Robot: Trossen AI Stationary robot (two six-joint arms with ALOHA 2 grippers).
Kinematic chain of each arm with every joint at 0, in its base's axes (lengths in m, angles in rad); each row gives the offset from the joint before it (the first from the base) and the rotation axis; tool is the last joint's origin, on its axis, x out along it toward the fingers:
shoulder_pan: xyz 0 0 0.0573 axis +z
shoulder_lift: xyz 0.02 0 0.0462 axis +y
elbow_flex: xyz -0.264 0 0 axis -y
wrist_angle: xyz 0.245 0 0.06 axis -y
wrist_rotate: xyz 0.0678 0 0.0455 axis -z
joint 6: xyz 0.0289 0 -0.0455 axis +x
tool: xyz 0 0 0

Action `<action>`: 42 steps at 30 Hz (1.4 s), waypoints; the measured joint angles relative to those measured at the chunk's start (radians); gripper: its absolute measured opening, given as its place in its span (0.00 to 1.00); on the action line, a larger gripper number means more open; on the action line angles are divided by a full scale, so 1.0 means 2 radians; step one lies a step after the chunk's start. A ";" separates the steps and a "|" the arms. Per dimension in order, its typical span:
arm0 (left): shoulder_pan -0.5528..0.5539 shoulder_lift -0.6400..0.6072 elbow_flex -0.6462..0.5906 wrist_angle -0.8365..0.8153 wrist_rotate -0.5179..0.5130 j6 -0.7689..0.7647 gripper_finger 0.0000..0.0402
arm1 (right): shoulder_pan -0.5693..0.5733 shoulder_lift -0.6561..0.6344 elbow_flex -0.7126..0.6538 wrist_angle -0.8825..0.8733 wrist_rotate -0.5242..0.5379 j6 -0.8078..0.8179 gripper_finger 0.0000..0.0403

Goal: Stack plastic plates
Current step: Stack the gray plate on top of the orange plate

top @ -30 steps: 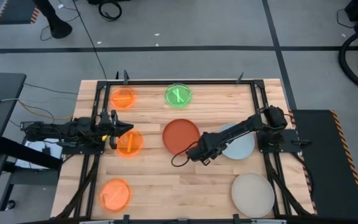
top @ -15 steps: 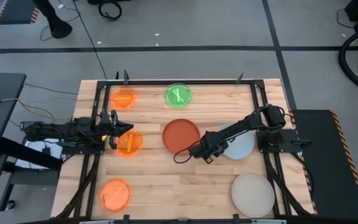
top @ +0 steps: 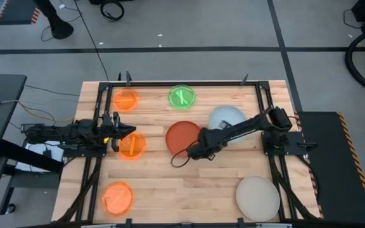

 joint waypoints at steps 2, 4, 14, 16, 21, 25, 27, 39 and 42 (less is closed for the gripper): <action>0.000 0.000 0.000 0.000 0.000 0.000 0.07 | 0.015 0.000 0.028 0.033 0.039 -0.109 0.04; 0.000 0.000 0.000 0.000 0.000 0.000 0.07 | 0.032 0.000 0.041 0.085 0.056 -0.242 0.04; 0.000 0.000 0.000 0.000 0.000 0.000 0.07 | 0.054 0.004 0.007 0.270 0.050 -0.529 0.04; 0.000 0.000 0.000 0.000 0.000 0.000 0.07 | 0.048 0.004 -0.008 0.284 0.049 -0.527 0.05; 0.000 0.000 0.000 0.000 0.000 0.000 0.07 | 0.034 0.005 -0.047 0.344 0.028 -0.527 0.05; 0.000 0.000 0.000 0.000 0.000 0.000 0.07 | 0.027 0.005 -0.076 0.397 0.002 -0.547 0.05; 0.000 0.000 0.000 0.000 0.000 0.000 0.07 | 0.024 0.005 -0.088 0.404 0.000 -0.555 0.05; 0.000 0.000 0.000 0.000 0.000 0.000 0.07 | 0.012 0.005 -0.115 0.420 0.004 -0.554 0.07; 0.000 0.000 0.000 0.000 0.000 0.000 0.07 | 0.012 0.005 -0.118 0.419 0.005 -0.553 0.07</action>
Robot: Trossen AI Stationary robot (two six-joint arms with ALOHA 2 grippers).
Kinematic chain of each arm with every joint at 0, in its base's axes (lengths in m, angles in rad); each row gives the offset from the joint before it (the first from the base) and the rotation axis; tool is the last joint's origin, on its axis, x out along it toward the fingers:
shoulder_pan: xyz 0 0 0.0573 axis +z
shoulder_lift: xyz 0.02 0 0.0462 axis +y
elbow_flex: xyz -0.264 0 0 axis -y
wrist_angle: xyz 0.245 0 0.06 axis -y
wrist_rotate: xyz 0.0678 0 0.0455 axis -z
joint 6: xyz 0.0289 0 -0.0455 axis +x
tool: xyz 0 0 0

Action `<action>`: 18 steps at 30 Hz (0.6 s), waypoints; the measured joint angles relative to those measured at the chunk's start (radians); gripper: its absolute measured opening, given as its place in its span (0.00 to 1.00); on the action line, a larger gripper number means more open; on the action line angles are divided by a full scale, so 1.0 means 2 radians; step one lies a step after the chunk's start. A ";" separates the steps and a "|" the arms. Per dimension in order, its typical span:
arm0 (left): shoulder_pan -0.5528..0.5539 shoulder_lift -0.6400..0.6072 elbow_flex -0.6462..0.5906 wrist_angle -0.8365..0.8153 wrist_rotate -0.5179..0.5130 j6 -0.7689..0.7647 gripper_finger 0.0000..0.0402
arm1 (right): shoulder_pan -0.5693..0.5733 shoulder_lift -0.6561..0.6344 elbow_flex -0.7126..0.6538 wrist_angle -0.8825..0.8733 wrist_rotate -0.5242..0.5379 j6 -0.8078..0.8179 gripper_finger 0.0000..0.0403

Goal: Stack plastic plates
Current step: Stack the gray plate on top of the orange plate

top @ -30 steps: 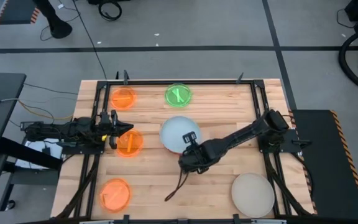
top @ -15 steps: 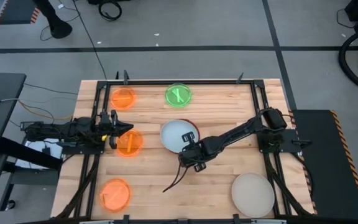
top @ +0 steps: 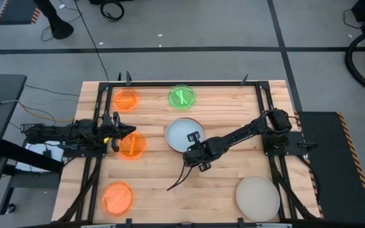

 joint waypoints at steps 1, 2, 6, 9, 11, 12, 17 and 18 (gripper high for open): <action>0.000 0.000 0.000 0.000 0.000 0.000 0.07 | 0.000 0.000 0.000 -0.001 0.001 0.000 0.08; 0.000 0.000 0.000 0.000 0.000 0.000 0.07 | 0.000 0.000 0.000 -0.001 0.003 0.000 0.09; 0.000 0.000 0.000 0.000 0.000 0.000 0.07 | 0.005 0.000 0.000 -0.001 0.003 0.000 0.15; 0.000 0.000 0.000 0.000 0.000 0.000 0.07 | 0.014 0.000 0.000 -0.001 0.003 0.001 0.21; 0.000 0.000 0.000 0.000 0.000 0.000 0.07 | 0.020 0.000 0.002 -0.005 0.003 0.002 0.25; 0.000 0.000 0.000 0.000 0.000 0.000 0.07 | 0.023 0.000 0.005 -0.009 0.003 0.003 0.27; 0.000 0.000 0.000 0.000 0.000 0.000 0.07 | 0.034 0.000 0.029 -0.018 0.012 0.014 0.37; 0.000 0.000 0.000 0.000 0.000 0.000 0.07 | 0.035 0.000 0.035 -0.022 0.012 0.020 0.39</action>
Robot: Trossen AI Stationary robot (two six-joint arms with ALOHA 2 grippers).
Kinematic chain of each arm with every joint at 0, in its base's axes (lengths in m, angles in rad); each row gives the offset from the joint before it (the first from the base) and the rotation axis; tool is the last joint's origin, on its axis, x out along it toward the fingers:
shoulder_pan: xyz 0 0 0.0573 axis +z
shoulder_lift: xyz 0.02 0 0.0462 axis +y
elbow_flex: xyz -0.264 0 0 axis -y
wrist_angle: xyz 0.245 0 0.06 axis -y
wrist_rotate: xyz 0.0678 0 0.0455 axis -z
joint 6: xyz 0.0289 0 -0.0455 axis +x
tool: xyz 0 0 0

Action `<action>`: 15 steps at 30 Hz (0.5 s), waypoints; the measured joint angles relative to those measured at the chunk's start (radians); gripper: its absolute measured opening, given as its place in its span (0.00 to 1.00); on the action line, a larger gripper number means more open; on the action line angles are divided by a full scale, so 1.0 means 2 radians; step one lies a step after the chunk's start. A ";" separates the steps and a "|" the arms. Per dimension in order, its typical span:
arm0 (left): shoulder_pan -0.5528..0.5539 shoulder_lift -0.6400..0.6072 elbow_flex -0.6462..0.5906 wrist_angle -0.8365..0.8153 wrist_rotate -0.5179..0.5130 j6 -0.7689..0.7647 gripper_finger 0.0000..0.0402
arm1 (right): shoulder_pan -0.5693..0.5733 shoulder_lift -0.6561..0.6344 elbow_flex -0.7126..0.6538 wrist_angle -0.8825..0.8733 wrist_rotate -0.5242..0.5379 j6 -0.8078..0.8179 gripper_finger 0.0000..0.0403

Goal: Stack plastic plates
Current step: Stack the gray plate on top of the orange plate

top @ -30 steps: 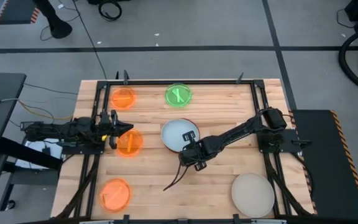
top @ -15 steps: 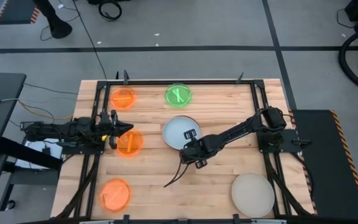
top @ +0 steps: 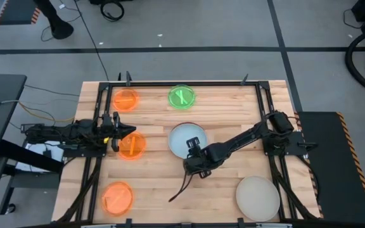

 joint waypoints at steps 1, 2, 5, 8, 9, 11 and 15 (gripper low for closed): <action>0.000 0.000 0.000 0.000 0.000 0.000 0.07 | 0.001 0.000 0.005 -0.003 -0.001 0.006 0.40; 0.000 0.000 0.000 0.000 0.000 0.000 0.07 | 0.001 0.000 0.007 -0.007 -0.002 0.012 0.42; 0.000 0.000 0.000 0.000 0.000 0.000 0.07 | 0.001 0.000 0.014 -0.035 -0.011 0.031 0.45; 0.000 0.000 0.000 0.000 0.000 0.000 0.07 | 0.001 0.000 0.024 -0.052 -0.004 0.059 0.46; 0.000 0.000 0.000 0.000 0.000 0.000 0.07 | 0.001 0.000 0.027 -0.056 -0.003 0.066 0.46; 0.000 0.000 0.000 0.000 0.000 0.000 0.07 | 0.001 0.000 0.030 -0.057 0.000 0.079 0.45; 0.000 0.000 0.000 0.000 0.000 0.000 0.07 | -0.002 -0.001 0.022 -0.058 0.001 0.108 0.44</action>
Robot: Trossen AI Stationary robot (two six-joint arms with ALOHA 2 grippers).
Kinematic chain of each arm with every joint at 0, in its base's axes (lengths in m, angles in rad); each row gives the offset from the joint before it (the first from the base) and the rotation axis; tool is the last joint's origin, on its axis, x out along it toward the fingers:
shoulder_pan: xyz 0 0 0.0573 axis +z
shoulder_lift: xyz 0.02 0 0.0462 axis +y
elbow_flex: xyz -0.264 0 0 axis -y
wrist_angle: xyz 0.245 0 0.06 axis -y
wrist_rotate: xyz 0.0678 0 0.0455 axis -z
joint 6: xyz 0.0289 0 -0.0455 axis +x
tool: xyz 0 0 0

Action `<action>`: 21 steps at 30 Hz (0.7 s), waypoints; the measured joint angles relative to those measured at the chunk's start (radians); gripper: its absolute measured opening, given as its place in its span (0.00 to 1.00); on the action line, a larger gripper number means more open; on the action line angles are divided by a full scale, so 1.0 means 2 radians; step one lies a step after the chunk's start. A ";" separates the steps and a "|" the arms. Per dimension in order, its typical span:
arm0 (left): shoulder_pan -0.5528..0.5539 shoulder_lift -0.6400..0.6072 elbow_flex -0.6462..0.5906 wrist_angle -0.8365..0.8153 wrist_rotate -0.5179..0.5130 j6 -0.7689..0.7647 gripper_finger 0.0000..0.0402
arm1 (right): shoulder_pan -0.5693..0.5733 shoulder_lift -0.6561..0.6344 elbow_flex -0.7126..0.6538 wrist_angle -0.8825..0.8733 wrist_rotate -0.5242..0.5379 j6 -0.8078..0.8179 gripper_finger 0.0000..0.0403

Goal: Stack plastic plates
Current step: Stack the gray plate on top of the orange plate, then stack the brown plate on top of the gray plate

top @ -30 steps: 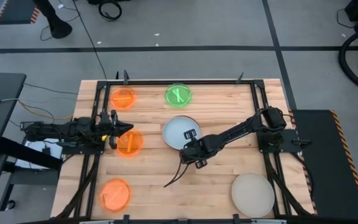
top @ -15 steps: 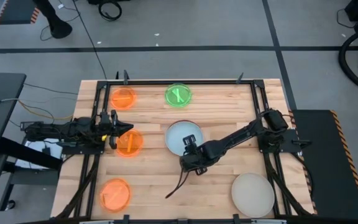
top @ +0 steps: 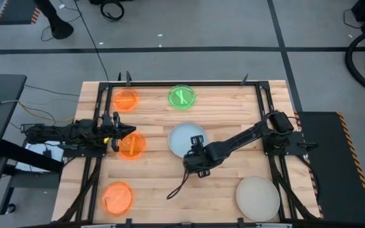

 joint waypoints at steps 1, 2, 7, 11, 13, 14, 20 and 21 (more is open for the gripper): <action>0.000 0.000 0.000 0.000 0.000 0.000 0.07 | -0.002 0.000 -0.004 -0.001 0.000 0.011 0.44; 0.000 0.000 0.000 0.000 0.000 0.000 0.07 | -0.005 0.000 -0.008 -0.001 -0.001 0.021 0.44; 0.000 0.000 0.000 0.000 0.000 0.000 0.07 | -0.011 0.000 -0.013 0.003 0.000 0.019 0.44; 0.000 0.000 0.000 0.000 0.000 0.000 0.07 | -0.012 0.000 -0.012 0.001 -0.001 0.022 0.44; 0.000 0.000 0.000 0.000 0.000 0.000 0.07 | -0.009 0.000 -0.005 -0.006 -0.002 0.023 0.44; 0.000 0.000 0.000 0.000 0.000 0.000 0.07 | -0.006 0.000 0.002 -0.014 -0.002 0.026 0.44; 0.000 0.000 0.000 0.000 0.000 0.000 0.07 | 0.021 0.000 0.063 -0.108 -0.051 0.204 0.44; 0.000 0.000 0.000 0.000 0.000 0.000 0.07 | 0.028 0.000 0.072 -0.120 -0.079 0.258 0.44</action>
